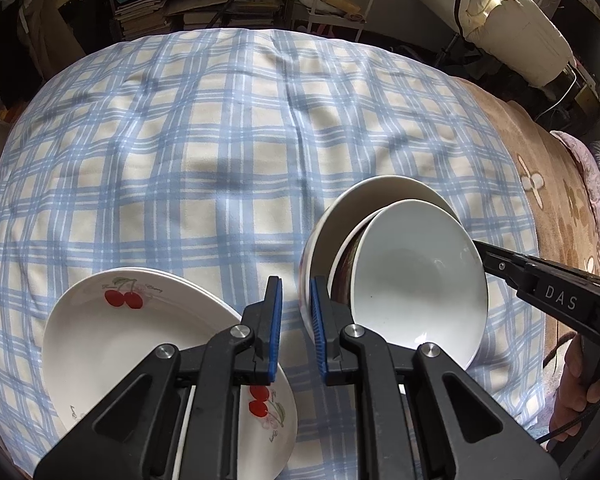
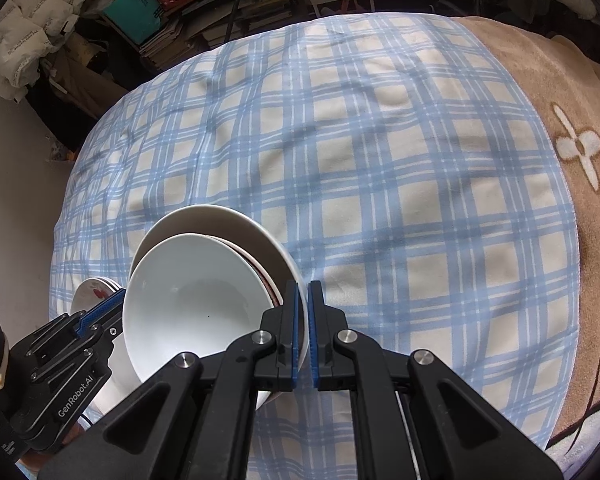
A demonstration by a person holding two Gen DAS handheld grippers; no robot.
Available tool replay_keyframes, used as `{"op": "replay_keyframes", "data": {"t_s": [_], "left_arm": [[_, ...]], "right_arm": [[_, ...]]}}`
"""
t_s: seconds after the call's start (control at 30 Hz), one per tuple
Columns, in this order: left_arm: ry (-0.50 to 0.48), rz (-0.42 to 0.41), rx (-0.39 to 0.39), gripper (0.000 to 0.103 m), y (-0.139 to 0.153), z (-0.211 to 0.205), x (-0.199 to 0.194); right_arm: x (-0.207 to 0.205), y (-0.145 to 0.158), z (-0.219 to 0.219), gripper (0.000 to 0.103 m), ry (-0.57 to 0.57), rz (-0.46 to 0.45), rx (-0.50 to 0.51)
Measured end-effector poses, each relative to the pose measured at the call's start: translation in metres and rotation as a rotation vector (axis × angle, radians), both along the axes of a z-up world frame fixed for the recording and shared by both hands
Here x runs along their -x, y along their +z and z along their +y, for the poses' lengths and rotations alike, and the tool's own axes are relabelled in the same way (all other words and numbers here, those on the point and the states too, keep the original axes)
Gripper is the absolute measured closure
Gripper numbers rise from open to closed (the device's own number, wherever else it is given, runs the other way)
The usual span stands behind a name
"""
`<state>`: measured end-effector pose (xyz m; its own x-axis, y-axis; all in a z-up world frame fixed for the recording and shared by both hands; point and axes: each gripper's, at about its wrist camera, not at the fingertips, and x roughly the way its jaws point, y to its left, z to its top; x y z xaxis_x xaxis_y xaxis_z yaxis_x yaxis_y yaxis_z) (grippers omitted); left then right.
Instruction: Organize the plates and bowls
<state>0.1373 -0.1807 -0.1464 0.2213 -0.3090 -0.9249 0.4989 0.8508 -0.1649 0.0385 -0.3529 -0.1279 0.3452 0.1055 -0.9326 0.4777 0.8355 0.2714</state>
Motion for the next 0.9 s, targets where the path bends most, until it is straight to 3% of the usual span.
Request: {"op": "replay_keyframes", "data": {"t_s": [0.2, 0.47, 0.63, 0.9], "left_arm": [[0.007, 0.016, 0.026, 0.096, -0.004, -0.001, -0.003], [0.050, 0.074, 0.078, 0.097, -0.012, 0.007, -0.012], [0.040, 0.044, 0.050, 0.098, -0.009, 0.000, -0.007], [0.051, 0.056, 0.069, 0.098, -0.010, 0.003, -0.009]], "right_arm": [[-0.003, -0.004, -0.003, 0.094, 0.003, -0.001, -0.014], [-0.005, -0.007, 0.002, 0.094, 0.018, 0.009, 0.005], [-0.009, -0.009, 0.007, 0.094, 0.026, 0.031, 0.044], [-0.009, -0.009, 0.006, 0.094, 0.017, 0.033, 0.040]]}}
